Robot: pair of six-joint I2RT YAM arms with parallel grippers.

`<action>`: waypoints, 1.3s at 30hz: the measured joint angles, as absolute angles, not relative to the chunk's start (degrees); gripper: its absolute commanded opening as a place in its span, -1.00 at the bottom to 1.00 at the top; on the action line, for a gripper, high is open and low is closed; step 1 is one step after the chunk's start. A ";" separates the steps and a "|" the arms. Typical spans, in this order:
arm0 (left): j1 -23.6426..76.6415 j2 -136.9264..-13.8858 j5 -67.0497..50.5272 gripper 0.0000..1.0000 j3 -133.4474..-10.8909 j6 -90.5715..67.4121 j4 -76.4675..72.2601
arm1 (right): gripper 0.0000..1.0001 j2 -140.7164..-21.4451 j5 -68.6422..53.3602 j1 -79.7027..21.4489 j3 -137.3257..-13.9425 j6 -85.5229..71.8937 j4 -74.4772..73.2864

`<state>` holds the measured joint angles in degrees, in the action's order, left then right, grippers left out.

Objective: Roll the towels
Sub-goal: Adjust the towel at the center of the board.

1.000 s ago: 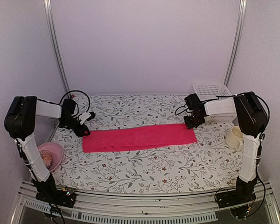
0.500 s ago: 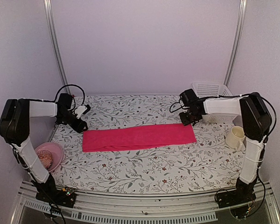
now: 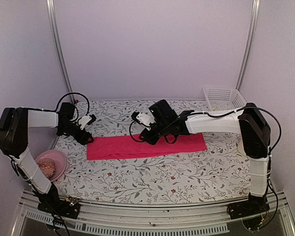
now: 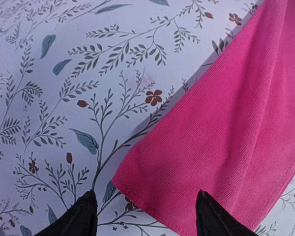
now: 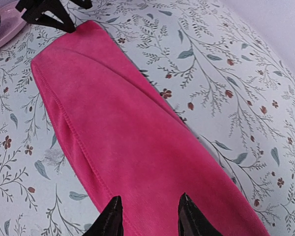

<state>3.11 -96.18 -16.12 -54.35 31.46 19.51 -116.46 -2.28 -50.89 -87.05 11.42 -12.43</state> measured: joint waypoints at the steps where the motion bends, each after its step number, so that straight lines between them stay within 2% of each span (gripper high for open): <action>1: 3.11 -96.27 -16.10 0.37 -54.17 31.46 19.40 | -0.18 -118.98 -2.76 -51.77 -89.03 12.36 -11.97; 5: 3.11 -96.88 -15.27 0.37 -53.58 31.44 18.39 | -0.10 -125.69 -4.80 -53.60 -93.32 14.26 -11.44; 11: 3.11 -97.41 -13.47 0.37 -52.95 31.20 17.12 | -0.10 -130.58 -6.44 -55.05 -96.03 16.62 -11.53; 39: 3.11 -98.00 -12.49 0.37 -51.79 30.30 15.68 | -0.14 -134.91 -7.84 -59.02 -99.46 18.39 -5.37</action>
<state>3.11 -98.00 -12.49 -51.79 30.30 15.68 -134.91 -7.84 -59.02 -99.46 18.39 -5.37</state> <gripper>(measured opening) 0.683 0.433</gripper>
